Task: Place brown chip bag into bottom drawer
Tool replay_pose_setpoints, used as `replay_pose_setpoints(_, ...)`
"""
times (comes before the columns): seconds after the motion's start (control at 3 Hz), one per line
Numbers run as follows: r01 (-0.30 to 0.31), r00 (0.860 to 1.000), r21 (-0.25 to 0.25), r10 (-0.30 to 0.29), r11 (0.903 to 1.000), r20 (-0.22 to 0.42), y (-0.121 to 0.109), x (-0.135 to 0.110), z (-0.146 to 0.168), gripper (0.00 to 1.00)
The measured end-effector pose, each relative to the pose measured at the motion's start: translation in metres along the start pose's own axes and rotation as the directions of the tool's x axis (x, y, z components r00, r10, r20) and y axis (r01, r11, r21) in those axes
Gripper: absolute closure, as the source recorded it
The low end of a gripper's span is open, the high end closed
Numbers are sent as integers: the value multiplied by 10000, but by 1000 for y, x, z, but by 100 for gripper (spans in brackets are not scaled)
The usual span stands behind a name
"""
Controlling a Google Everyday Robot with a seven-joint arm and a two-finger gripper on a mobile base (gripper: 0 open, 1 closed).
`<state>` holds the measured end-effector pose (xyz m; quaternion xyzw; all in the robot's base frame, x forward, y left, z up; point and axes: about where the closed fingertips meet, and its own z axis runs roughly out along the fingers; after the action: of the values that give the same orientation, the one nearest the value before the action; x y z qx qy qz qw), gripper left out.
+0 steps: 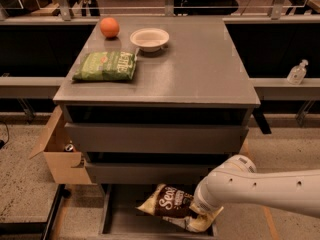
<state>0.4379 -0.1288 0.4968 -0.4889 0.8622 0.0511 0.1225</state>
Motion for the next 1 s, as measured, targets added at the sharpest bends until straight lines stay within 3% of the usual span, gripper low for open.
replay_pose_setpoints(0.67, -58, 9999, -40, 59, 10000, 150, -13, 2, 37, 100)
replay_pose_setpoints(1.0, -29, 9970, -287, 51, 9996, 771, -19, -2, 74, 100)
